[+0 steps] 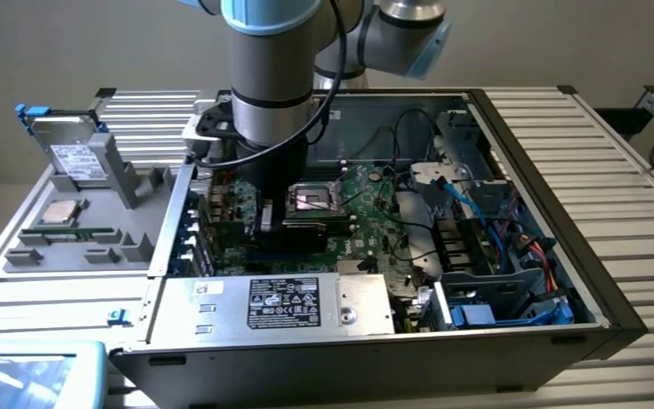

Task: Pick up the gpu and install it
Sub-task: 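Insert the gpu into the slot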

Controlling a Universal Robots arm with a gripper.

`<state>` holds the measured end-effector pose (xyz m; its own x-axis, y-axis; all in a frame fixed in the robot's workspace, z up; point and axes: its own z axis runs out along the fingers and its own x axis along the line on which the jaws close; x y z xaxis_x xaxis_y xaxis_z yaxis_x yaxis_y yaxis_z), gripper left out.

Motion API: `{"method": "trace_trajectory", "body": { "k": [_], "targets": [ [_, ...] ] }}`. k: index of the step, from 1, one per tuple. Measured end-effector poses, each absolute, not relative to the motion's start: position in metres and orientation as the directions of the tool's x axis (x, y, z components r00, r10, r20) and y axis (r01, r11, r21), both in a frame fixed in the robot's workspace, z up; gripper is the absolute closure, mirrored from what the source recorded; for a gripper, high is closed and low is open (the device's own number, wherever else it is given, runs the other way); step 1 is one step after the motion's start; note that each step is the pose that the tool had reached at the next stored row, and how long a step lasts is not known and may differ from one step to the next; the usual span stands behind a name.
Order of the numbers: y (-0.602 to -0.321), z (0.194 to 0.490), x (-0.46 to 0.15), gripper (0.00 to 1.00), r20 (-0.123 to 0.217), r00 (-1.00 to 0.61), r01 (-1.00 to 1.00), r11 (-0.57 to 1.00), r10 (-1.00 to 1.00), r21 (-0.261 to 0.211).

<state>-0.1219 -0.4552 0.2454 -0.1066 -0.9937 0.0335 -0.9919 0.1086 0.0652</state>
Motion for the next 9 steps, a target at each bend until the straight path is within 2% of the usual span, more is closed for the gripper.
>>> {"method": "trace_trajectory", "body": {
  "k": [9],
  "targets": [
    [-0.4554, 0.2451, -0.1216, 0.71, 0.033, -0.106, -0.992, 0.108, -0.994, 0.065]
  ]
}}
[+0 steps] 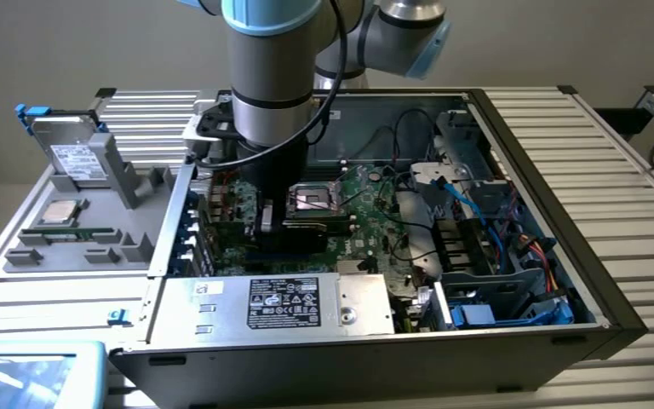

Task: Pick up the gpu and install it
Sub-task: 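Insert the gpu into the slot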

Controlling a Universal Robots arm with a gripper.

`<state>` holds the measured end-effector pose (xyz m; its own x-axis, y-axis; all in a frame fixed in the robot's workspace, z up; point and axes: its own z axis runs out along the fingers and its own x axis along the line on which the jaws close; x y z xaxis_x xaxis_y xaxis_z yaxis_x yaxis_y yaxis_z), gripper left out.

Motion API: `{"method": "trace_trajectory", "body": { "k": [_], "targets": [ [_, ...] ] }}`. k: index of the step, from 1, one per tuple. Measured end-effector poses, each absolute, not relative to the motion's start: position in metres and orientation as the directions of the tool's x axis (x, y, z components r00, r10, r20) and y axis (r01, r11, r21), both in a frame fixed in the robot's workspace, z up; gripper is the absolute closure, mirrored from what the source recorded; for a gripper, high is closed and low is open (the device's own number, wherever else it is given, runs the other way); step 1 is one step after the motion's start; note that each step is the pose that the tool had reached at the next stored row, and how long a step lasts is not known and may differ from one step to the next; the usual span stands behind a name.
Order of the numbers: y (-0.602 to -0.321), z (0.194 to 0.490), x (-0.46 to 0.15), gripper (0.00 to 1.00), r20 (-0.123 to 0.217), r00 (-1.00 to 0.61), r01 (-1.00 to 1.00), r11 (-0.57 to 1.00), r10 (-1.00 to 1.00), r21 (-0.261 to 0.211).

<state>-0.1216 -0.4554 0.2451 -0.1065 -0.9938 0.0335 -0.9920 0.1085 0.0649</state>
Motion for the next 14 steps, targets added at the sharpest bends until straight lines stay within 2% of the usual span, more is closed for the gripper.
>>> {"method": "trace_trajectory", "body": {
  "k": [14],
  "targets": [
    [-0.4529, 0.2421, -0.122, 0.71, 0.033, -0.095, -0.993, 0.097, -0.995, 0.065]
  ]
}}
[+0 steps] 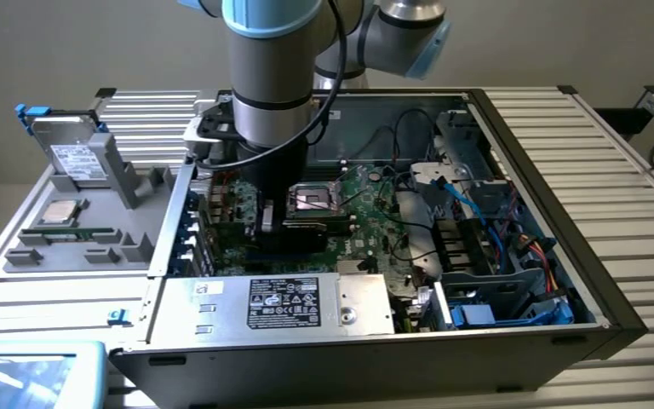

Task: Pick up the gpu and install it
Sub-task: 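Insert the gpu into the slot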

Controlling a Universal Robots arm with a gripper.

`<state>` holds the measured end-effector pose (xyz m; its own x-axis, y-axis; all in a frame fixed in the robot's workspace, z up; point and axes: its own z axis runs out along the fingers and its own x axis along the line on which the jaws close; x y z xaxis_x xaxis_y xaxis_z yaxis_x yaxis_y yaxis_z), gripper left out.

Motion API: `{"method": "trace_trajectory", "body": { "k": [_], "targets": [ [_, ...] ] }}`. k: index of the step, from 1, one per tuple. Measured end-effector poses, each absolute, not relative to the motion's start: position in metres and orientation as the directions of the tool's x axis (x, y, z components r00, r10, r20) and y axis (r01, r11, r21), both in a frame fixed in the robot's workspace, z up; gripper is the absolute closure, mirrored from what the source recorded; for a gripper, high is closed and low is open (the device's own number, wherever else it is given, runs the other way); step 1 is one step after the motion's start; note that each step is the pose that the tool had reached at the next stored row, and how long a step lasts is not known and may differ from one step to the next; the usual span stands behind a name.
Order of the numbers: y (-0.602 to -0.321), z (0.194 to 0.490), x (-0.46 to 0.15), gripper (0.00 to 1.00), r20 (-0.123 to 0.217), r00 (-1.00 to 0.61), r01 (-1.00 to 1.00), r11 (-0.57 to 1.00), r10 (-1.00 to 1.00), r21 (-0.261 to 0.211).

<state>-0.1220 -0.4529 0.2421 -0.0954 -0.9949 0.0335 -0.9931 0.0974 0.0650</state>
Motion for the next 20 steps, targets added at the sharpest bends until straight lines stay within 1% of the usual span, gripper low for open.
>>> {"method": "trace_trajectory", "body": {
  "k": [20],
  "targets": [
    [-0.454, 0.2434, -0.1174, 0.71, 0.026, -0.088, -0.994, 0.09, -0.996, 0.068]
  ]
}}
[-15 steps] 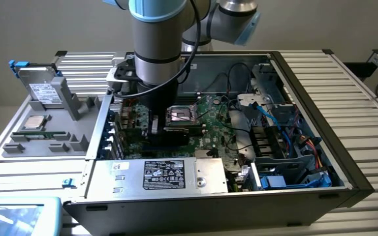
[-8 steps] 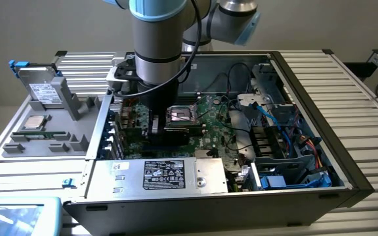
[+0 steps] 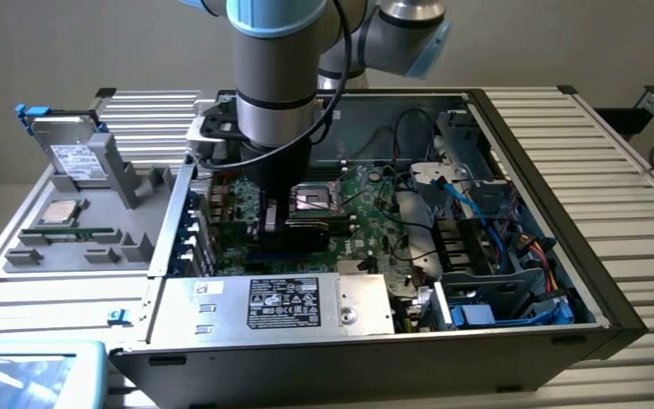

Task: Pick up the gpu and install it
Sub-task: 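Insert the gpu into the slot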

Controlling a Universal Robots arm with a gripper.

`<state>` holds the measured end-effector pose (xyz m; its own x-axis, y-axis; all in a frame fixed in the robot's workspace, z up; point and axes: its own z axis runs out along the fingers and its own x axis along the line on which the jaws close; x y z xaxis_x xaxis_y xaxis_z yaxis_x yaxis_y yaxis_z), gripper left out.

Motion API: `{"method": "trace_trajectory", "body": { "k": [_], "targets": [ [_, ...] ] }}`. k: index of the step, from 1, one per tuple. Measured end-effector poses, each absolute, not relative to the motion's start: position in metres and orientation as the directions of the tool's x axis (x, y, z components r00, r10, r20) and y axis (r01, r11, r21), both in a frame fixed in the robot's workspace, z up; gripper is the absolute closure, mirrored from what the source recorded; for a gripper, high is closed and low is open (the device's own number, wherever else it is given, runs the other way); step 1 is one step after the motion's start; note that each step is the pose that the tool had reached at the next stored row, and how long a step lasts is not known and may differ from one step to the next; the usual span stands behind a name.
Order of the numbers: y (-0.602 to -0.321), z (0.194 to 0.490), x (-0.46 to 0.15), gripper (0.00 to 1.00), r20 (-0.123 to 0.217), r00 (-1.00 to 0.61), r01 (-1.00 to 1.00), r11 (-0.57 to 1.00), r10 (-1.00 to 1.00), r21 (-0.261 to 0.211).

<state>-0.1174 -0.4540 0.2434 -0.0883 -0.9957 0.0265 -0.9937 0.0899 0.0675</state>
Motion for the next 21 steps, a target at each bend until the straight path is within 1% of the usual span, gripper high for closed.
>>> {"method": "trace_trajectory", "body": {
  "k": [12, 21],
  "targets": [
    [-0.4546, 0.2418, -0.1201, 0.71, 0.019, -0.077, -0.995, 0.078, -0.997, 0.068],
    [-0.4548, 0.2418, -0.1209, 0.71, 0.018, -0.073, -0.994, 0.074, -0.997, 0.077]
  ]
}}
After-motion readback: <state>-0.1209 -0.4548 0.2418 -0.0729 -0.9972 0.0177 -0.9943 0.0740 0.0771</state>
